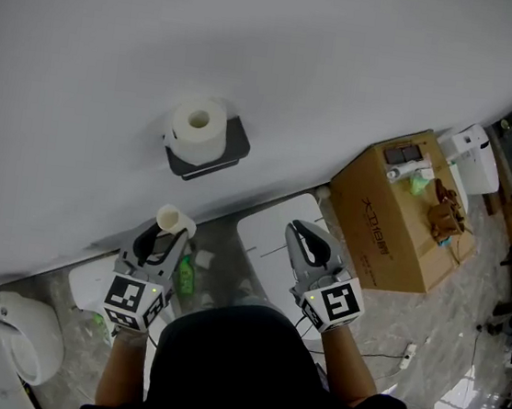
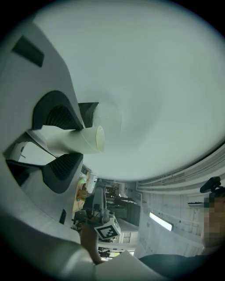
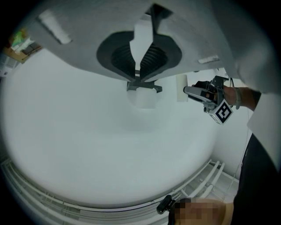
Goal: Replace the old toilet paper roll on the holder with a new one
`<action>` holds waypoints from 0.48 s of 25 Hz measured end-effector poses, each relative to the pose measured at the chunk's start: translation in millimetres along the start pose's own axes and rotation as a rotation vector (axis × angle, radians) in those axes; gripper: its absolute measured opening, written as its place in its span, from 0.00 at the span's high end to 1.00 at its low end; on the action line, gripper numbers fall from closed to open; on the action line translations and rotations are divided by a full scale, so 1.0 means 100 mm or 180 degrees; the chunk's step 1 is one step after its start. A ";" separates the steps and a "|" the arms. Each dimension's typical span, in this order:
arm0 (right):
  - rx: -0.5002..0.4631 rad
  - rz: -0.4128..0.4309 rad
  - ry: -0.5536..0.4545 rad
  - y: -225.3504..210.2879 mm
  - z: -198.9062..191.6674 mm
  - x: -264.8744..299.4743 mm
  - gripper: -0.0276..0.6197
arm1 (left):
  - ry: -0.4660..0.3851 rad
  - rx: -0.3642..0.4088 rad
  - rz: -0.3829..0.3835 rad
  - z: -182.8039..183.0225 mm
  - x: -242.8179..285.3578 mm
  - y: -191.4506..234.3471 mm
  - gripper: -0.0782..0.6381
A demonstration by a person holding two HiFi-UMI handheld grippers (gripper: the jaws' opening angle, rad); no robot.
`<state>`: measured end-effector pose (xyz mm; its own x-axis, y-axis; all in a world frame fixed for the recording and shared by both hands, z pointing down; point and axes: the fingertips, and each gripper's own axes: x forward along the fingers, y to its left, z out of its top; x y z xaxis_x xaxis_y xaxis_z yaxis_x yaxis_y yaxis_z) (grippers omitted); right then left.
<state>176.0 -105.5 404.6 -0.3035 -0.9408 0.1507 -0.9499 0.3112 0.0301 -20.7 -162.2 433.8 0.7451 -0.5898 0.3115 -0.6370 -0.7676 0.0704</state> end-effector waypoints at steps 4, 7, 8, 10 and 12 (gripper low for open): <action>0.0010 0.0004 -0.0022 0.05 -0.01 -0.09 0.91 | 0.0024 0.0017 -0.0022 -0.02 -0.01 -0.04 0.64; 0.0068 -0.0037 -0.0064 0.03 0.02 -0.13 0.91 | 0.0039 0.0009 -0.0033 -0.04 -0.02 -0.07 0.64; 0.0077 -0.0057 -0.0085 0.02 0.03 -0.14 0.91 | 0.0045 0.0005 -0.0035 -0.04 -0.02 -0.07 0.64; 0.0051 -0.0099 -0.0110 0.01 0.05 -0.15 0.92 | 0.0052 -0.0001 -0.0038 -0.06 -0.02 -0.07 0.64; 0.0026 -0.0120 -0.0108 0.00 0.06 -0.14 0.95 | 0.0053 -0.0004 -0.0041 -0.07 -0.02 -0.06 0.64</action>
<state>179.8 -92.9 397.0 -0.2696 -0.9560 0.1160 -0.9612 0.2744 0.0271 -19.9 -154.6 439.6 0.7499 -0.5755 0.3262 -0.6276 -0.7749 0.0757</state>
